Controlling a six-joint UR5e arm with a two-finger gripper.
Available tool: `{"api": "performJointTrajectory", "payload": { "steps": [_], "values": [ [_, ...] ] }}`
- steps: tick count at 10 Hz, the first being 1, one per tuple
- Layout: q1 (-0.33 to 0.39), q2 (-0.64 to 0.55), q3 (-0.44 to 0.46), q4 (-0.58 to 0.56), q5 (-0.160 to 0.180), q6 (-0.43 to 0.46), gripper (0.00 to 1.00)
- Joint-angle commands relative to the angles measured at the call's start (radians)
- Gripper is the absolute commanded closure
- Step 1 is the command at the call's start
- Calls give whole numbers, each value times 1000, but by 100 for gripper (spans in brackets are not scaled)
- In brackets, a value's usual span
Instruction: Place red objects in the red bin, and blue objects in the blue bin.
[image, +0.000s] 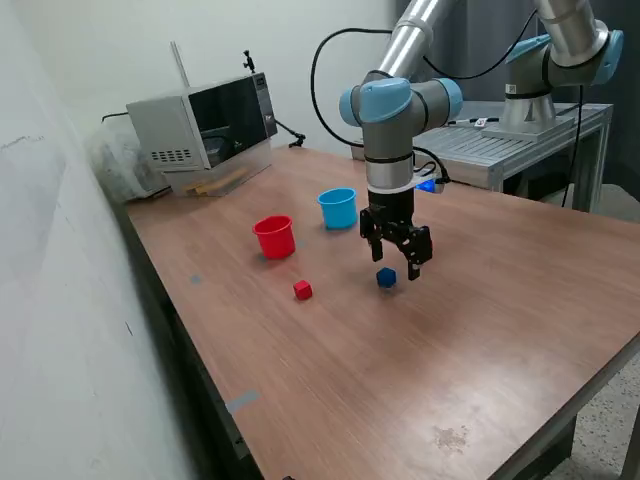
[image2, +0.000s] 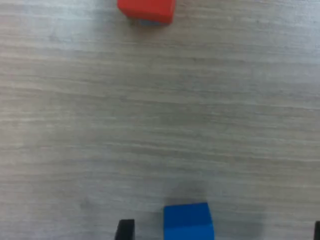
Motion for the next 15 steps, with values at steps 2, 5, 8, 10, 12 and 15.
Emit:
{"api": "performJointTrajectory", "payload": {
  "steps": [2,5,8,10,12,15],
  "values": [
    [1,4,-10,-6,2,-11,0],
    [1,4,-10,-26,2,-18,0],
    [-5,6,-9,-30,2,-27,0],
    [-5,12,-10,-30,2,-37,0],
    [-5,12,-3,-32,2,-39,0],
    [-7,13,-7,-32,2,-39,100]
  ]
}}
